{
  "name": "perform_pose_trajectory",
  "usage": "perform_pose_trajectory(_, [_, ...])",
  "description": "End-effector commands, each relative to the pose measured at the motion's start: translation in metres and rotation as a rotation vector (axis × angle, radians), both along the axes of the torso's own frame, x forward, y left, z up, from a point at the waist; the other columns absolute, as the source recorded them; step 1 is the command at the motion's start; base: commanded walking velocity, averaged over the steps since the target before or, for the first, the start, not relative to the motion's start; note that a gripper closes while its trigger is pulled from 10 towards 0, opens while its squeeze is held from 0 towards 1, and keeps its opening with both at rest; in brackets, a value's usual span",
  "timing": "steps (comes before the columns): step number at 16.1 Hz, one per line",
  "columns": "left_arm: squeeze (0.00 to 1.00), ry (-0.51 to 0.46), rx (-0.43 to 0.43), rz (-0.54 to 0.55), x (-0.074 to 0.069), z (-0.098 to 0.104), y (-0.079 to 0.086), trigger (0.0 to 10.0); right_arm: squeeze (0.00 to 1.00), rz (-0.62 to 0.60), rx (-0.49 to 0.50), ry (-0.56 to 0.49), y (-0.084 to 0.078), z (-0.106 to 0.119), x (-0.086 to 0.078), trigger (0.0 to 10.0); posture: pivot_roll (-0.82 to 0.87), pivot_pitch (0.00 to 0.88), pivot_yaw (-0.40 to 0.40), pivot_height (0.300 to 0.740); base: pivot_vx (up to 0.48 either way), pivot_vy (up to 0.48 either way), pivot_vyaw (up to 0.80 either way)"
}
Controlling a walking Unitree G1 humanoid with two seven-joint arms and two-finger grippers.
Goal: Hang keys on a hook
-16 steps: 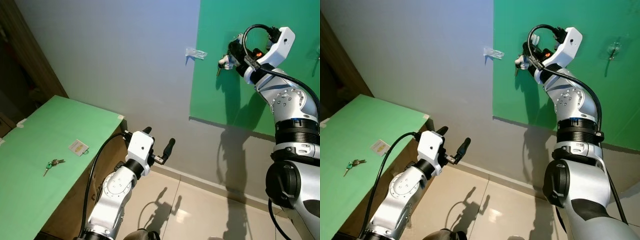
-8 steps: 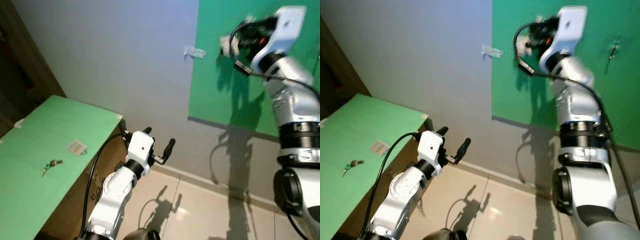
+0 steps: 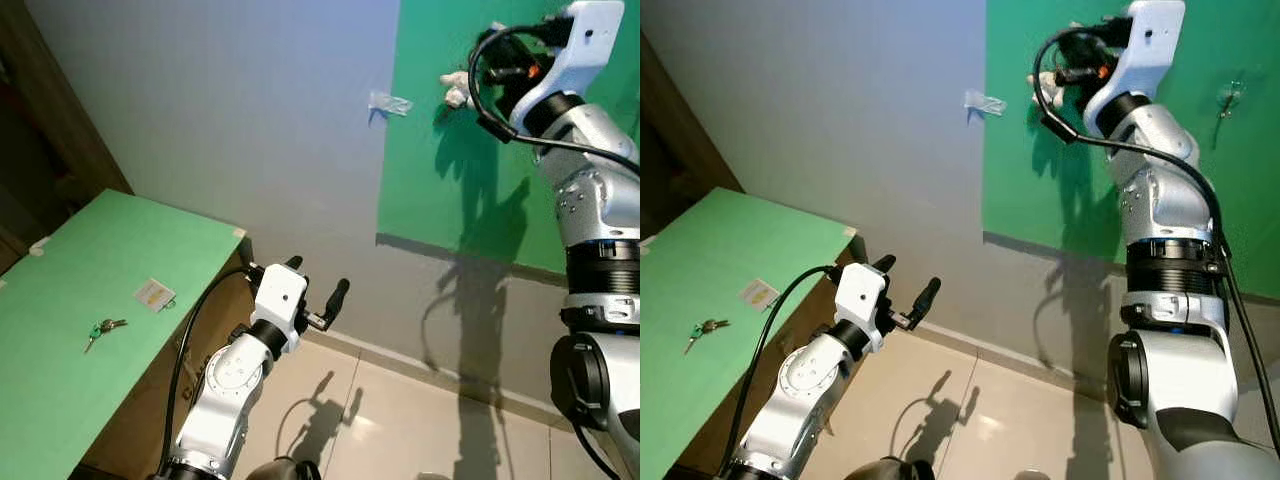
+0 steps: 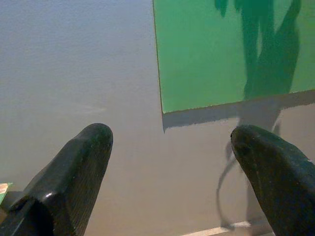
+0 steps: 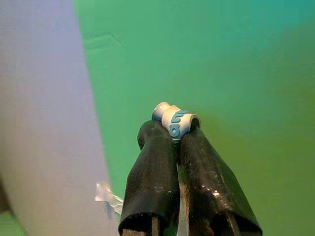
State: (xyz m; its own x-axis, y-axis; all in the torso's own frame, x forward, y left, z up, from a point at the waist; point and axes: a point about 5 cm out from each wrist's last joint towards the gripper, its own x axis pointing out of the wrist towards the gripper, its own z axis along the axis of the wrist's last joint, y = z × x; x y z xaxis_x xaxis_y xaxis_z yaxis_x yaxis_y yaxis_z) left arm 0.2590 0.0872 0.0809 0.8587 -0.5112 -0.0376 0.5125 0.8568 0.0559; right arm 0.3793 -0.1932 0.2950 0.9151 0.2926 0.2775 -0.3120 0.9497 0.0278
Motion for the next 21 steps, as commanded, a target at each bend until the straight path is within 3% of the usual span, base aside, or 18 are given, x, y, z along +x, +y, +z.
perform_pose_trajectory(1, [0.0, 0.007, 0.016, 0.003, -0.001, -0.002, 0.001, 10.0, 0.13, 0.086, 0.0, -0.012, 0.01, 0.003, -0.007, 0.0, -0.21, 0.008, 0.09, 0.74, 0.0, 0.0, 0.0])
perform_pose_trajectory(8, [0.0, 0.009, 0.017, 0.008, -0.001, -0.002, 0.001, 10.0, 0.13, 0.222, -0.065, 0.019, 0.021, -0.004, -0.028, 0.0, -0.21, 0.015, 0.091, 0.74, 0.0, 0.0, 0.0])
perform_pose_trajectory(15, [0.0, 0.013, 0.021, 0.003, 0.0, -0.003, 0.002, 10.0, 0.13, 0.224, -0.077, 0.059, 0.023, -0.016, -0.035, 0.0, -0.21, 0.019, 0.095, 0.74, 0.0, 0.0, 0.0])
perform_pose_trajectory(18, [0.0, 0.014, 0.022, 0.005, 0.0, -0.004, 0.002, 10.0, 0.12, 0.225, -0.089, 0.028, 0.026, -0.012, -0.037, 0.0, -0.21, 0.018, 0.095, 0.74, 0.0, 0.0, 0.0])
perform_pose_trajectory(19, [0.0, 0.014, 0.021, 0.004, 0.0, -0.004, 0.001, 10.0, 0.12, 0.203, -0.145, -0.009, 0.031, -0.012, -0.035, 0.0, -0.22, 0.017, 0.096, 0.74, 0.0, 0.0, 0.0])
perform_pose_trajectory(21, [0.0, 0.014, 0.019, 0.001, 0.0, -0.004, 0.0, 10.0, 0.12, 0.239, -0.164, -0.021, 0.045, -0.015, -0.036, 0.0, -0.21, 0.018, 0.092, 0.74, 0.0, 0.0, 0.0])
